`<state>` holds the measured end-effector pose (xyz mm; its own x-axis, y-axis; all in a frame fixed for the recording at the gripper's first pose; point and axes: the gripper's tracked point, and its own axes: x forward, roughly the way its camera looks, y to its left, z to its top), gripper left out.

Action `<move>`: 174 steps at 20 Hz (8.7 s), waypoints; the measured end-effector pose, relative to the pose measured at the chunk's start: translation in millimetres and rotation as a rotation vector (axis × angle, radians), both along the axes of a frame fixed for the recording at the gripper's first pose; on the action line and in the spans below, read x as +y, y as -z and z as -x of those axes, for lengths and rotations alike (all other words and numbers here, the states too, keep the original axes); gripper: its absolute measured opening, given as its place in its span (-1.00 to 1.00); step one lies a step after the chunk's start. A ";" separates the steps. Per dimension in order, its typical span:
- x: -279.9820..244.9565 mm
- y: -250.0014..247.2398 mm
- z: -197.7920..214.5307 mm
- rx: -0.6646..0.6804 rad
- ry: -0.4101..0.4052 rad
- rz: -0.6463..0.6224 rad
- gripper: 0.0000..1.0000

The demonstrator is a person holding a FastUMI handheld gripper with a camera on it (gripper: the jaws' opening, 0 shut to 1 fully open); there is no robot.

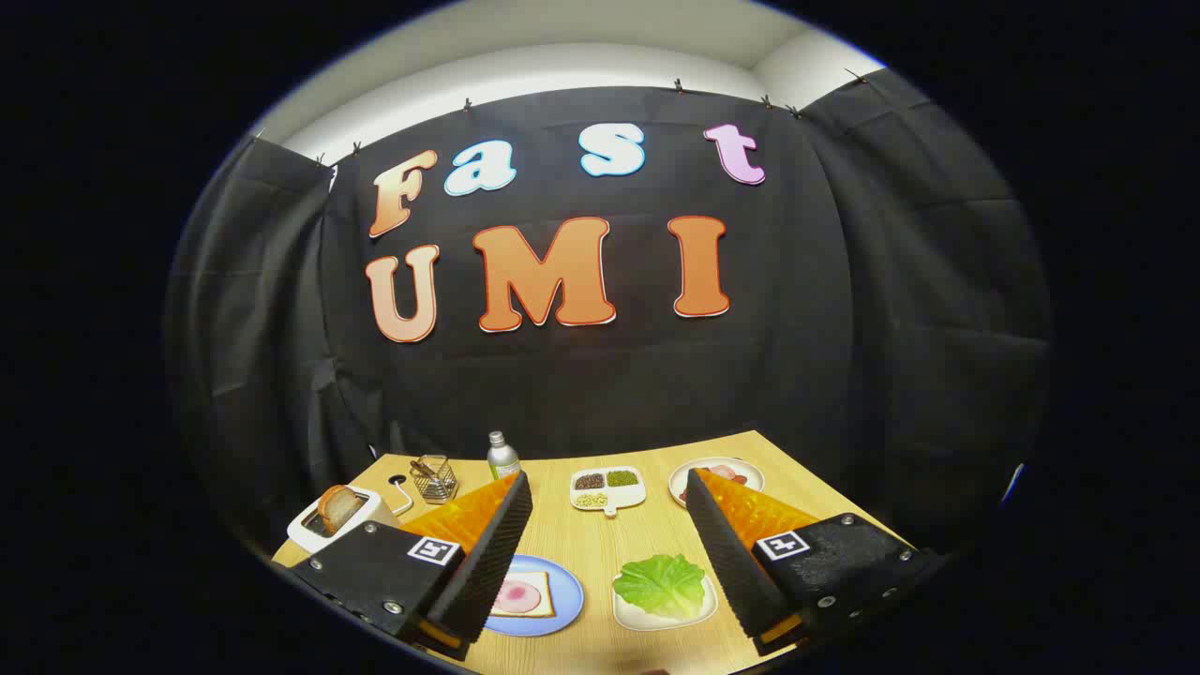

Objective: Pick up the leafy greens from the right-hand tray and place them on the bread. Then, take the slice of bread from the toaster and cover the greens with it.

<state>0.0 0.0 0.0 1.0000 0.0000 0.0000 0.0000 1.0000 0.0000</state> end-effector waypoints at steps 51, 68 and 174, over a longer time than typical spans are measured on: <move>-69.4 275.7 -108.1 0.531 0.056 0.157 0.99; -62.7 307.6 -103.4 0.631 0.048 0.104 0.18; 400.7 154.0 -55.2 0.482 -0.335 0.241 -0.38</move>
